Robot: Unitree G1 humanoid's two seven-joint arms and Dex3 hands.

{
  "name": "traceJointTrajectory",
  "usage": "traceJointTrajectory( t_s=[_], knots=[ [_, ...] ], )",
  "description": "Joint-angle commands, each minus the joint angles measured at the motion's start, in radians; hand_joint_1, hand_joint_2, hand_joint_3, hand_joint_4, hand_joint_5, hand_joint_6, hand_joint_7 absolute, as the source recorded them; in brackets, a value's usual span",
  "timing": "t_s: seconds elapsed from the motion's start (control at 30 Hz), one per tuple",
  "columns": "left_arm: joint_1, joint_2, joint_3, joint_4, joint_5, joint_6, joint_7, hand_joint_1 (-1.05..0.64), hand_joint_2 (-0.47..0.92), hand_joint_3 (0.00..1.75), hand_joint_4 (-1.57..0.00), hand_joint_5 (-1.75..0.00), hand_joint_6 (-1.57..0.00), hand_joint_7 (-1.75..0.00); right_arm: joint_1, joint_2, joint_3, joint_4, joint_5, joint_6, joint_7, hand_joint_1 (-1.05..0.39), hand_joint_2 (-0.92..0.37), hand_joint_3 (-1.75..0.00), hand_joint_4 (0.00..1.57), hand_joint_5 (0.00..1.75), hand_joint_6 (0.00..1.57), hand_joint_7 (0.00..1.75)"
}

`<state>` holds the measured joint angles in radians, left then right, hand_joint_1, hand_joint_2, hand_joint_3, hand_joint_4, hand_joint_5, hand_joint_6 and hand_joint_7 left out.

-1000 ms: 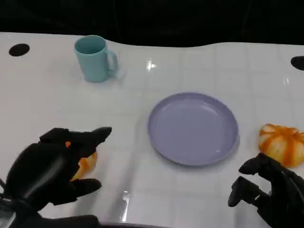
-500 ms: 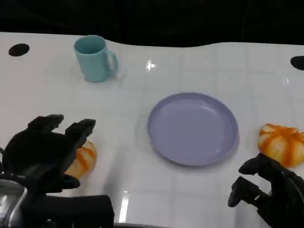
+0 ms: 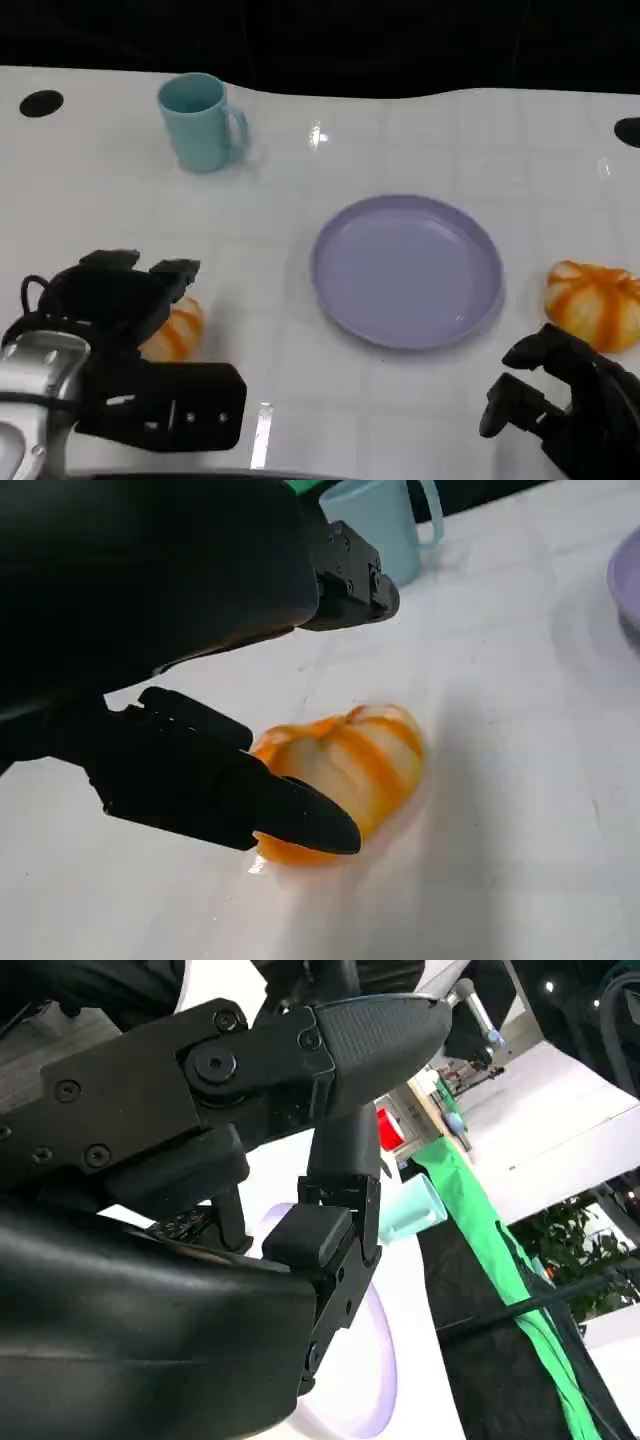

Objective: Grasp the bread from the table and place it into the plate.

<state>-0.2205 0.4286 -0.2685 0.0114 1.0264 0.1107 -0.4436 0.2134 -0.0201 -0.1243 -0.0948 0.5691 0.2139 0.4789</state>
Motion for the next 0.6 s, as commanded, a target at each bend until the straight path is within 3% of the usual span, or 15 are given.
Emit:
traceJointTrajectory(
  t_s=[0.03, 0.43, 0.6],
  knots=[
    [-0.078, 0.008, -0.043, 0.119, -0.004, 0.027, 0.004, -0.57, 0.84, 0.0, -0.02, -0.04, -0.06, 0.0, 0.007, -0.006, -0.007, -0.007, 0.0, -0.006, -0.003, -0.51, -0.92, -0.18, 0.74, 1.55, 0.83, 1.02],
    [-0.237, -0.027, -0.149, 0.519, -0.076, -0.041, 0.204, -0.71, 0.92, 0.07, -0.07, -0.07, -0.11, -0.01, 0.015, -0.005, -0.003, -0.021, -0.001, -0.003, -0.009, -0.51, -0.92, -0.19, 0.73, 1.55, 0.82, 1.03],
    [-0.311, -0.042, -0.189, 0.693, -0.111, -0.089, 0.267, -0.64, 0.87, 0.03, -0.08, -0.09, -0.14, -0.02, 0.016, -0.006, -0.002, -0.017, -0.004, -0.013, -0.001, -0.52, -0.92, -0.18, 0.73, 1.55, 0.82, 1.03]
  ],
)
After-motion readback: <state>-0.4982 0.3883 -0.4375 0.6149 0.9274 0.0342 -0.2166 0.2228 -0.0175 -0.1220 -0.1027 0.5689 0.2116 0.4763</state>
